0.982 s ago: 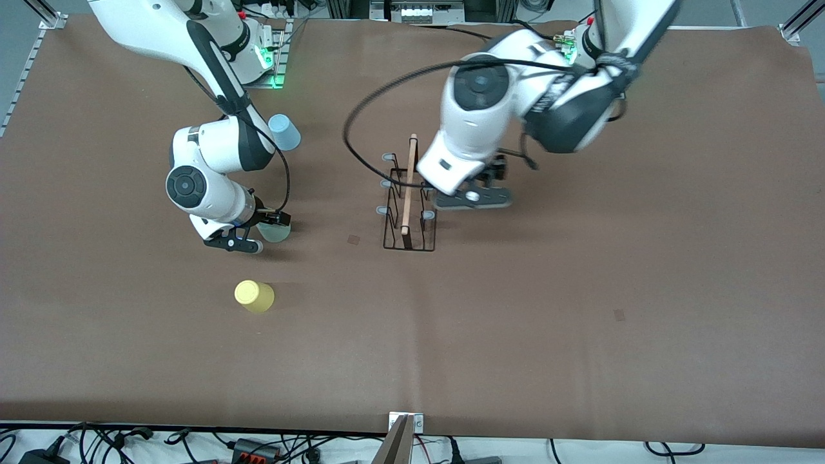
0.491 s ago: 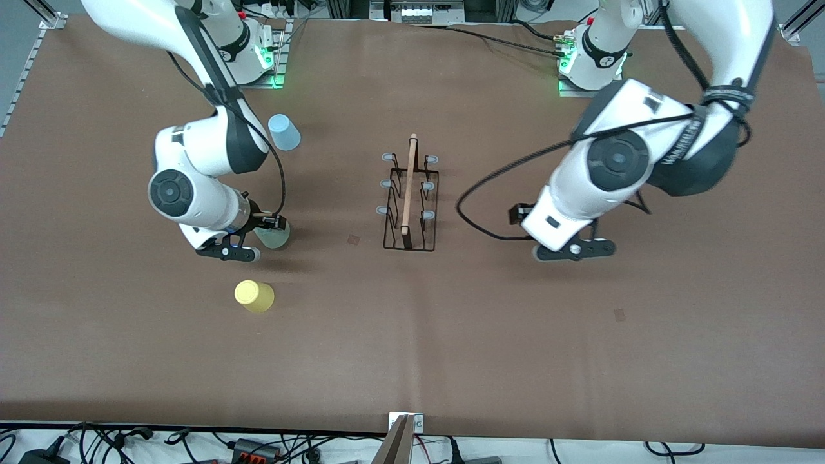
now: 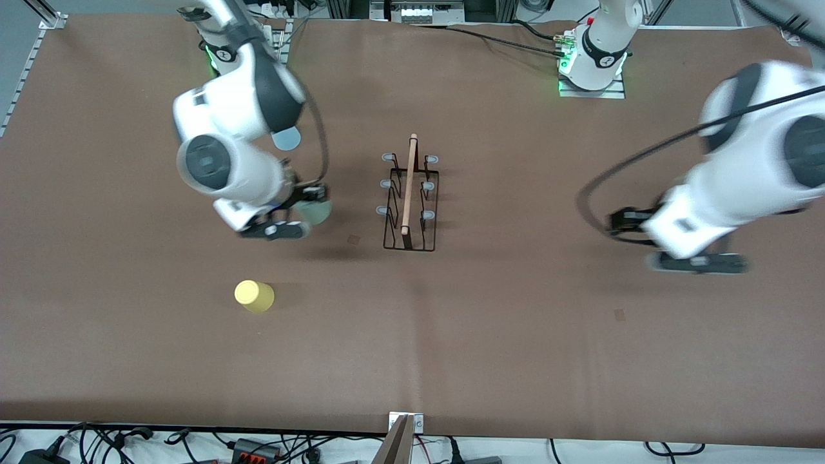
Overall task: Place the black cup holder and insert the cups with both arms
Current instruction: 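Release the holder with the left gripper while the right gripper lifts the cup, then hang the cup on the holder with the right gripper while the left gripper retreats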
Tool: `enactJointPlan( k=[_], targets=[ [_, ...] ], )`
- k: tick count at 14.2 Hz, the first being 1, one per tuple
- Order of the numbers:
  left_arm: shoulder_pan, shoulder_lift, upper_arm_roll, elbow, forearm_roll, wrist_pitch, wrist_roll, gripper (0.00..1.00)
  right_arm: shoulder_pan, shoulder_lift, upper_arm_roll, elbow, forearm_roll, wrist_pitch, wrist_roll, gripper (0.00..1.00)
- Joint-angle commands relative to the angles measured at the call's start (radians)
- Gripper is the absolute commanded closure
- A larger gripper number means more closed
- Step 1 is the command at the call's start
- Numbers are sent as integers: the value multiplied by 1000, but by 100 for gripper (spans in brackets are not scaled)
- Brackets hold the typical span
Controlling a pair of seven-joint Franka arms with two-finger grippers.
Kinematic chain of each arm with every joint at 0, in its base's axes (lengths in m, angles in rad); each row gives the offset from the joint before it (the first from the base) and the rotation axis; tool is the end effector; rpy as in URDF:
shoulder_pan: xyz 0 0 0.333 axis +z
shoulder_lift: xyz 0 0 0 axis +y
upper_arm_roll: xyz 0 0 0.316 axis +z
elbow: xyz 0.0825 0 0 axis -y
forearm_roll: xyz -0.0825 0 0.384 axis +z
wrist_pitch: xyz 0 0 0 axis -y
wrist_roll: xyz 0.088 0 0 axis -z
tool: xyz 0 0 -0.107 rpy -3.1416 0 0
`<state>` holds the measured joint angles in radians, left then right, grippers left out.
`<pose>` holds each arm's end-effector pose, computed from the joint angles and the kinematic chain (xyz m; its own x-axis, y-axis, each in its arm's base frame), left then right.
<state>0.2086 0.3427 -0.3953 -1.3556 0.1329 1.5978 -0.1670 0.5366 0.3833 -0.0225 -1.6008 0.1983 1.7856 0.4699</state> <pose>0.6451 -0.0672 0.5340 0.9972 -0.0118 -0.0735 -0.0129 -0.9998 -0.0149 0.5528 0.3334 0.3957 0.9664 -0.0080 -0.2568 -0.0249 -0.9977 -0.0627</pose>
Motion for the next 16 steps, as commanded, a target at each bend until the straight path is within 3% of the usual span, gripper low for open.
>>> enactJointPlan(
  k=[1,2,4,9,16],
  targets=[
    [-119,-141,255,-51,-64,-45,119,0,124,5,-10,59,9,-26,160,80],
    [-150,-171,312,-68,-74,-45,153,0,153,5,-10,64,10,-26,203,80],
    [-150,-188,332,-89,-82,-53,181,0,204,9,-10,59,36,-28,251,80],
    [-147,-375,326,-391,-147,75,93,0,261,51,-10,48,46,-29,283,79],
    [-141,-358,320,-370,-142,111,113,0,261,63,-10,18,46,-28,283,79]
  ],
)
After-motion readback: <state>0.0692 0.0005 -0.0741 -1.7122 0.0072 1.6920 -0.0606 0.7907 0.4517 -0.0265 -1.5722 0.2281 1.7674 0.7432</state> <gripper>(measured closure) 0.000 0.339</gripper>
